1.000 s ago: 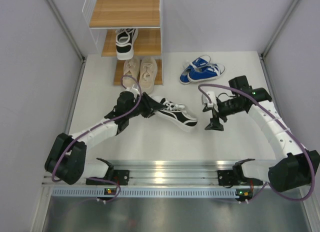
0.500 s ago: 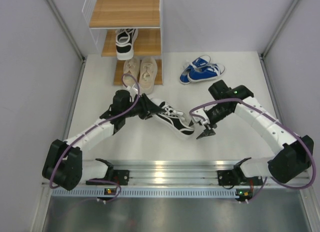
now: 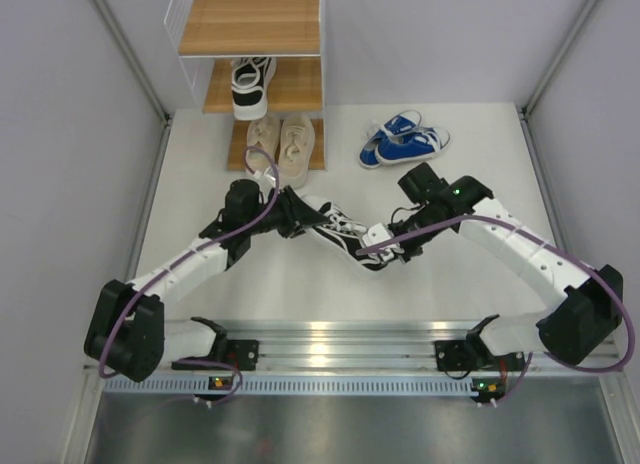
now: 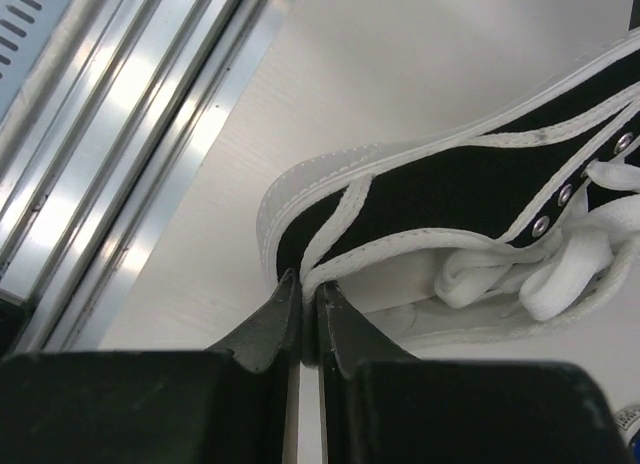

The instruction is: Place and organize the shoes onto the shoe shelf

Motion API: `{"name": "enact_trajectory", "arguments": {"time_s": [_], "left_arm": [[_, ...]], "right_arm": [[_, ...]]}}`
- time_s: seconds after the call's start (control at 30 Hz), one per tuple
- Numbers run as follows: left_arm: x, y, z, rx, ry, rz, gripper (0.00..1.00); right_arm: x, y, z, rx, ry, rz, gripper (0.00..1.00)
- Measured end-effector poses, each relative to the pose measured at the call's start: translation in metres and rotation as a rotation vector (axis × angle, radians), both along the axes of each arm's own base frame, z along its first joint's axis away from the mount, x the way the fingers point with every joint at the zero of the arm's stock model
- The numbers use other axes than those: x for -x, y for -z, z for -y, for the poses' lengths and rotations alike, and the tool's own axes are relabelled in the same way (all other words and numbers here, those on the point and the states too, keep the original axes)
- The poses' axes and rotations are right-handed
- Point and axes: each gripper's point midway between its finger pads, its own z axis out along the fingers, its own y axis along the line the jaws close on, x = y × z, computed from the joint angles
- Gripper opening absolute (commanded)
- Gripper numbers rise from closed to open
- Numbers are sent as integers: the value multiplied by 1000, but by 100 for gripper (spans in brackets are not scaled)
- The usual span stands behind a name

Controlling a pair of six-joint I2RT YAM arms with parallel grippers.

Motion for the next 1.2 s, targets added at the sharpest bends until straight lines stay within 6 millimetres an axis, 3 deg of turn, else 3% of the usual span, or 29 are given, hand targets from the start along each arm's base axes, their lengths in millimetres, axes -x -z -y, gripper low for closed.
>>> {"name": "enact_trajectory", "arguments": {"time_s": [0.13, 0.27, 0.37, 0.5, 0.67, 0.8, 0.93, 1.07, 1.2], "left_arm": [[-3, -2, -5, -15, -28, 22, 49], [-11, -18, -30, -151, -128, 129, 72], [-22, -58, -68, -282, -296, 307, 89], [-15, -111, -128, -413, -544, 493, 95], [15, -132, -184, -514, -737, 563, 95], [35, -132, -205, -528, -803, 568, 98], [48, -117, -214, -520, -831, 547, 98], [58, -106, -219, -515, -842, 526, 98], [64, -106, -223, -508, -857, 524, 98]], "right_arm": [[-8, -1, -1, 19, 4, 48, 0], [-15, -19, -6, 21, 21, 92, 0], [-18, -40, -17, 11, 41, 119, 0], [-26, -72, -38, 0, 105, 138, 0], [-53, -111, -73, -59, 187, 188, 0], [-81, -143, -97, -124, 255, 244, 0], [-114, -166, -120, -177, 342, 286, 0], [-148, -174, -144, -216, 418, 322, 0], [-179, -166, -161, -224, 484, 355, 0]]}}
